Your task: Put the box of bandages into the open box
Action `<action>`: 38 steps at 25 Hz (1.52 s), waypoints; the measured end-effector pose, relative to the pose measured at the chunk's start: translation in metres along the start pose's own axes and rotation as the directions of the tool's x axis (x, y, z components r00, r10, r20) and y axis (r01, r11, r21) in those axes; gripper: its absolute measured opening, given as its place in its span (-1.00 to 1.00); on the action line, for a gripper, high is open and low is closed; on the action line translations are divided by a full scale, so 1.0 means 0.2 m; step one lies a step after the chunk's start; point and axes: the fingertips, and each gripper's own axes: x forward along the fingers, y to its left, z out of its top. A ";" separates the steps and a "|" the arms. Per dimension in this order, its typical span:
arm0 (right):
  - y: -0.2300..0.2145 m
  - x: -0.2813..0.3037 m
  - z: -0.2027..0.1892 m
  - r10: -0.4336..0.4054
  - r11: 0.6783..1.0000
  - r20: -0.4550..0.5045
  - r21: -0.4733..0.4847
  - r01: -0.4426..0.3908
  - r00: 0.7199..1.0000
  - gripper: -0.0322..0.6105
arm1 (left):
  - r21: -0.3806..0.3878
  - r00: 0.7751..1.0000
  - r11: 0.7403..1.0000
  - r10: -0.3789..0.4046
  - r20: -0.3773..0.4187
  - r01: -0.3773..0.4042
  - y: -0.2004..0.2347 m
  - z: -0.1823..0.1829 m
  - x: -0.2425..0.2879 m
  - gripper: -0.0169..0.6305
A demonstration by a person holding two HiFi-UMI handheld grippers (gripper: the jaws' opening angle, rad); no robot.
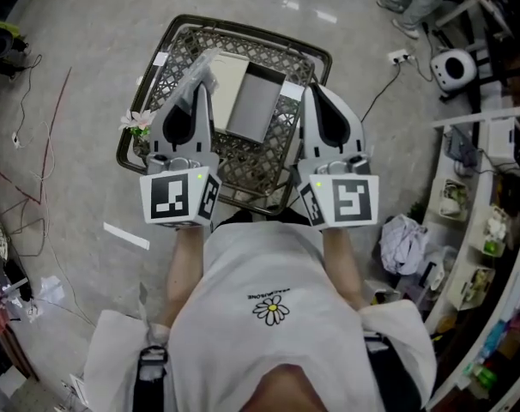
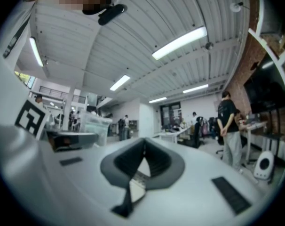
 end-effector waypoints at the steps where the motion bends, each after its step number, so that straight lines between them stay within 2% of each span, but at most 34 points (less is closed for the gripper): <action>1: 0.00 0.00 -0.01 -0.001 1.000 -0.005 0.000 0.001 1.000 -0.80 | 0.013 1.000 1.000 -0.008 -0.016 0.008 -0.01 -0.03 0.02 -0.82; 4: -0.02 0.02 -0.04 -0.007 1.000 -0.022 0.003 0.007 1.000 -0.80 | 0.038 0.997 0.999 -0.025 -0.074 0.028 0.01 -0.13 0.12 -0.82; 8: -0.05 0.02 -0.09 -0.021 1.000 -0.044 0.009 0.022 0.999 -0.80 | 0.034 0.983 0.998 -0.052 -0.174 0.059 0.00 -0.28 0.23 -0.82; 11: -0.07 0.01 -0.12 -0.027 1.000 -0.060 0.013 0.028 0.998 -0.81 | 0.016 0.965 0.995 -0.088 -0.247 0.095 -0.04 -0.40 0.29 -0.82; 14: -0.09 0.01 -0.16 -0.031 0.999 -0.077 0.017 0.033 0.997 -0.81 | -0.032 0.950 0.992 -0.127 -0.286 0.123 -0.10 -0.52 0.36 -0.82; 24: -0.15 0.02 -0.32 -0.037 0.998 -0.148 0.051 0.045 0.988 -0.81 | -0.059 0.883 0.989 -0.147 -0.446 0.135 -0.20 -0.91 0.46 -0.82; 31: -0.22 0.05 -0.42 -0.043 0.996 -0.201 0.071 0.058 0.979 -0.80 | -0.080 0.813 0.989 -0.145 -0.564 0.122 -0.21 -1.22 0.53 -0.82; 38: -0.30 0.02 -0.54 -0.070 0.992 -0.259 0.088 0.096 0.963 -0.80 | -0.111 0.708 0.987 -0.163 -0.687 0.118 -0.23 -1.56 0.53 -0.82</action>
